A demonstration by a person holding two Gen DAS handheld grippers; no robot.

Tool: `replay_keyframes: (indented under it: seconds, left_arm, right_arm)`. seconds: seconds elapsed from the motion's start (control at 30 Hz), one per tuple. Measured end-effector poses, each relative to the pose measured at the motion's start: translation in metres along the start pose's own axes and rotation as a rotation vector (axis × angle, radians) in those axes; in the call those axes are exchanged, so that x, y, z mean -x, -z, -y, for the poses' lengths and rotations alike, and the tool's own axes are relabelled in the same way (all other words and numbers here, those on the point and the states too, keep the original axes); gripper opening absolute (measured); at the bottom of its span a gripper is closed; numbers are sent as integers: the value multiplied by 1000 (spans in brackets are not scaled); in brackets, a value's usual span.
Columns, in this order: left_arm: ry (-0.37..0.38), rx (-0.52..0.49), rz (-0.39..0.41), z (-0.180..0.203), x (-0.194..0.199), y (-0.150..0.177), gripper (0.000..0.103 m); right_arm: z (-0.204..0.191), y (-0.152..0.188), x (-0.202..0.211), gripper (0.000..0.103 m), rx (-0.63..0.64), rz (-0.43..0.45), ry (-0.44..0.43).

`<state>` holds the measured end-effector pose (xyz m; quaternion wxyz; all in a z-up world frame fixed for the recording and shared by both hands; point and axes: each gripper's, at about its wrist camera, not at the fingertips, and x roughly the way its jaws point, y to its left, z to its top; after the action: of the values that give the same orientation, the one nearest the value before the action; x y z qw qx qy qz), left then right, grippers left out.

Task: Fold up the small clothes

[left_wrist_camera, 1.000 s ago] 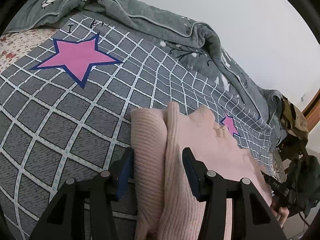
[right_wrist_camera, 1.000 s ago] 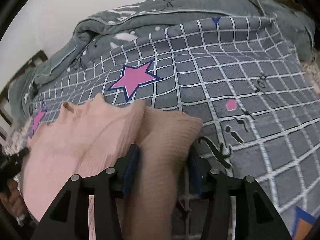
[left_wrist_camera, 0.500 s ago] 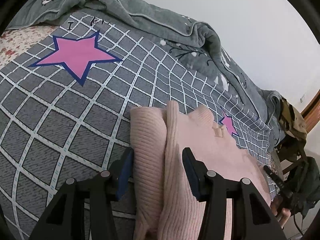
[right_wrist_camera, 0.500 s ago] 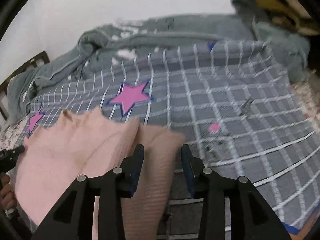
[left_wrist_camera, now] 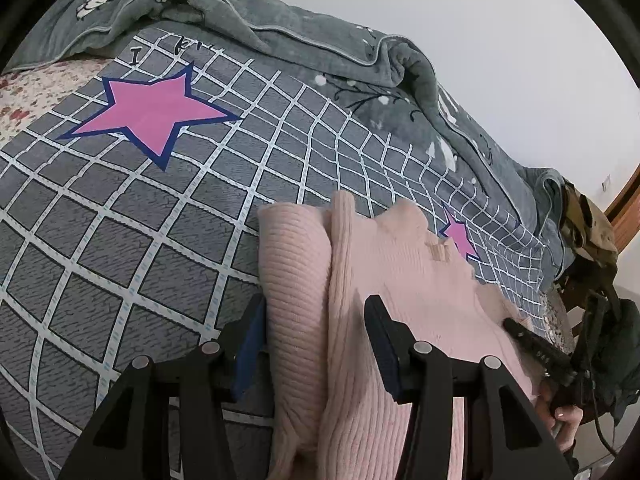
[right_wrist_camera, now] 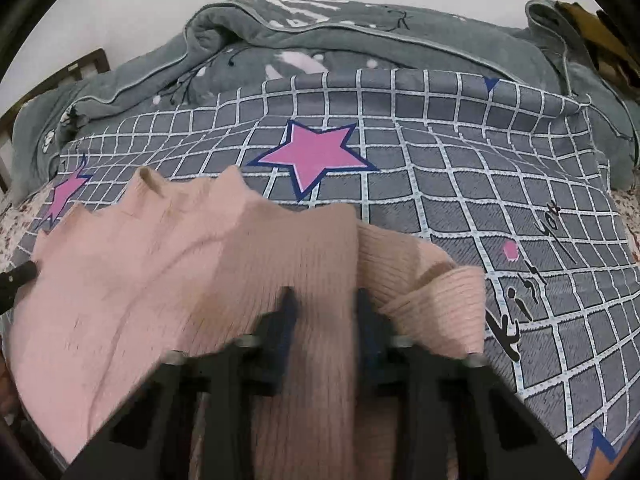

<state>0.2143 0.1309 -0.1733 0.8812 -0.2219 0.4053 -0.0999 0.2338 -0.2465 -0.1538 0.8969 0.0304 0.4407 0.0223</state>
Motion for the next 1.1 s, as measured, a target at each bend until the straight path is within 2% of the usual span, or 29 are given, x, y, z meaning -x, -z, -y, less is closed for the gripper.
replay_keyframes:
  seconds: [0.13, 0.17, 0.23, 0.27, 0.3, 0.37, 0.47, 0.8, 0.93, 1.1]
  left_arm:
    - [14, 18, -1, -2, -1, -1, 46]
    - [14, 21, -3, -2, -2, -1, 46]
    - [9, 21, -10, -1, -4, 0, 46]
    - [6, 18, -14, 0, -5, 0, 46]
    - [-2, 12, -18, 1, -6, 1, 46]
    - [-24, -9, -17, 6, -6, 2, 46]
    - [-60, -53, -9, 13, -6, 5, 48]
    - [-126, -137, 27, 21, 2, 13, 48]
    - [-141, -170, 42, 23, 7, 19, 48]
    - [-122, -172, 43, 21, 12, 23, 48]
  right_arm:
    - [1, 0, 34, 6, 12, 180, -40]
    - [1, -1, 35, 6, 12, 178, -35]
    - [4, -3, 19, 9, -5, 75, -12]
    - [10, -1, 7, 9, -37, -8, -13]
    - [14, 1, 5, 9, -61, -23, -24]
    - [18, 6, 20, 18, -110, 18, -38]
    - [3, 15, 50, 33, -95, 95, -7]
    - [-90, 48, 95, 33, 99, 129, -78]
    - [-113, 65, 99, 33, 112, 158, -42]
    - [-128, 79, 84, 28, 82, 106, -94]
